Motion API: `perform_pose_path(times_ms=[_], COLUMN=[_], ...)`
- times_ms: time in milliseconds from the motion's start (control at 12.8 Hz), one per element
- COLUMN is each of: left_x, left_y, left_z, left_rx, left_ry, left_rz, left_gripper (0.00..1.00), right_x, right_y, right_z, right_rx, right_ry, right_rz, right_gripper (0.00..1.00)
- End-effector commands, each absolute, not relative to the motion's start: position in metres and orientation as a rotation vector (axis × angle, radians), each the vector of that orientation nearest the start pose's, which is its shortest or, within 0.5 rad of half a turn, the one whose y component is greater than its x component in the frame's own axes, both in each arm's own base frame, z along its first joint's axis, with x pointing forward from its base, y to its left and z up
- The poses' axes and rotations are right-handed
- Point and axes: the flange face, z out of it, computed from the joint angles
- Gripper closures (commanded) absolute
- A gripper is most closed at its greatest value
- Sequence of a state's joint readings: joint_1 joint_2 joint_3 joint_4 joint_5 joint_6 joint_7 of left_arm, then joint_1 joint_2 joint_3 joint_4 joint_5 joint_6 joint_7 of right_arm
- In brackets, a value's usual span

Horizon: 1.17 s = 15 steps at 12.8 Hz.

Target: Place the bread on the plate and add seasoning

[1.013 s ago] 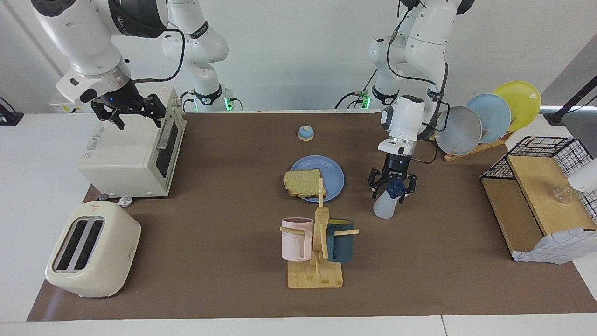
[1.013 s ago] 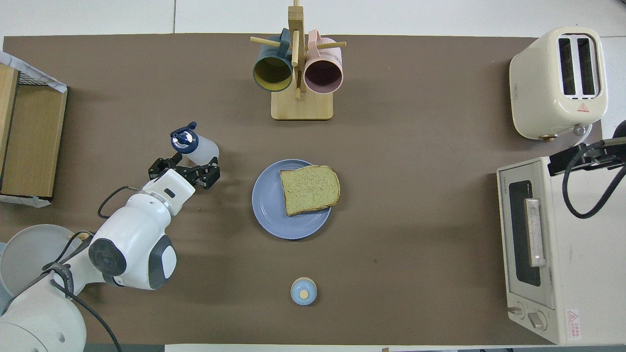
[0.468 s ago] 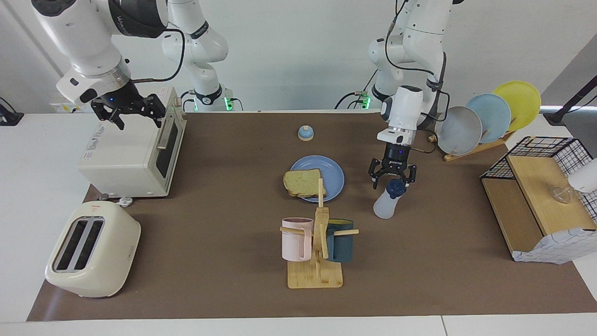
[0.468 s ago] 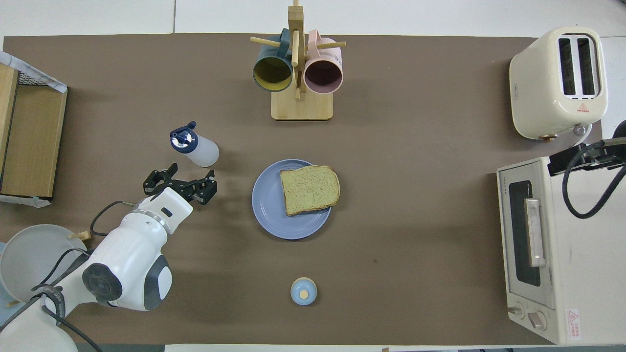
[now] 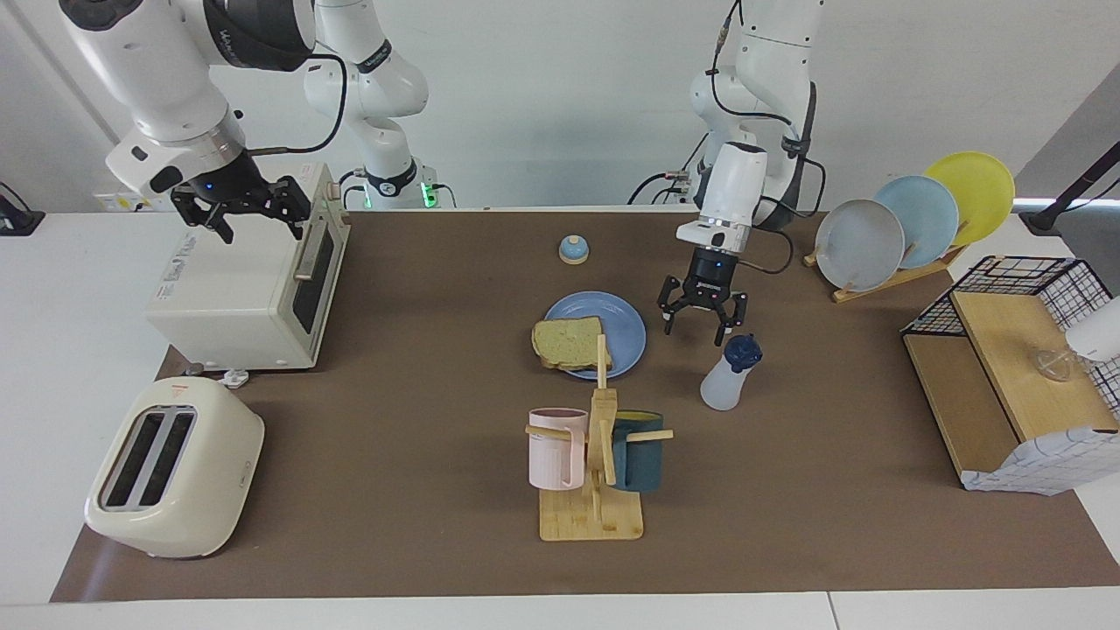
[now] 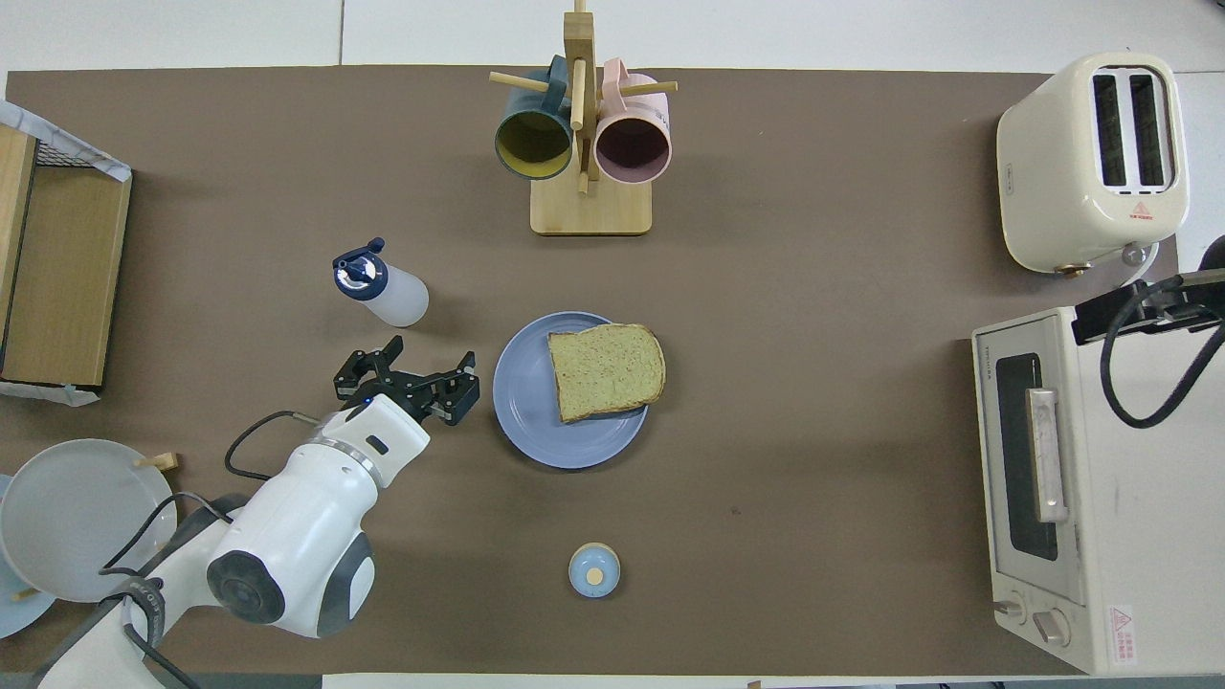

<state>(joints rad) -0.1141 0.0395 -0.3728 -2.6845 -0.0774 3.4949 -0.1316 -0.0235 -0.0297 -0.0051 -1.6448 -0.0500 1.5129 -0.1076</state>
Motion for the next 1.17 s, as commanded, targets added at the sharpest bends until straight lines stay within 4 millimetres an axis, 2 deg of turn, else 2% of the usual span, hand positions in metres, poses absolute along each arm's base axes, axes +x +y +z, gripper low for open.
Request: perform_pose_path(times_ms=[0,156,234,468,623,857,1091], left_x=[0.399,0.400,0.406,0.436,0.446,0.455,0.483], left_y=[-0.223,-0.234,-0.241,-0.268,-0.275,-0.275,-0.256], left_z=[0.318,0.321,0.329,0.374,0.400,0.443,0.500], left_rx=[-3.172,-3.190,-3.198,-3.237,-3.240,-3.233,-3.234], left_ry=[0.377,0.390,0.406,0.403,0.408,0.395,0.319], left_rz=[-1.221,-1.187,-1.135,-0.913,-0.848,-0.732,-0.498], left_gripper=[0.00,0.00,0.00,0.00,0.00,0.00,0.00], right_x=[0.532,0.532,0.532,0.532,0.532,0.532,0.532], right_y=[-0.023,-0.023,-0.023,-0.023,-0.023,-0.023,-0.024], right_z=[0.603,0.603,0.603,0.603,0.603,0.603,0.603], right_rx=[-3.175,-3.175,-3.175,-3.175,-3.175,-3.175,-3.176], right_ry=[-0.143,-0.143,-0.143,-0.143,-0.143,-0.143,-0.143], right_rz=[0.169,0.169,0.169,0.169,0.169,0.169,0.169], right_gripper=[0.00,0.00,0.00,0.00,0.00,0.00,0.00])
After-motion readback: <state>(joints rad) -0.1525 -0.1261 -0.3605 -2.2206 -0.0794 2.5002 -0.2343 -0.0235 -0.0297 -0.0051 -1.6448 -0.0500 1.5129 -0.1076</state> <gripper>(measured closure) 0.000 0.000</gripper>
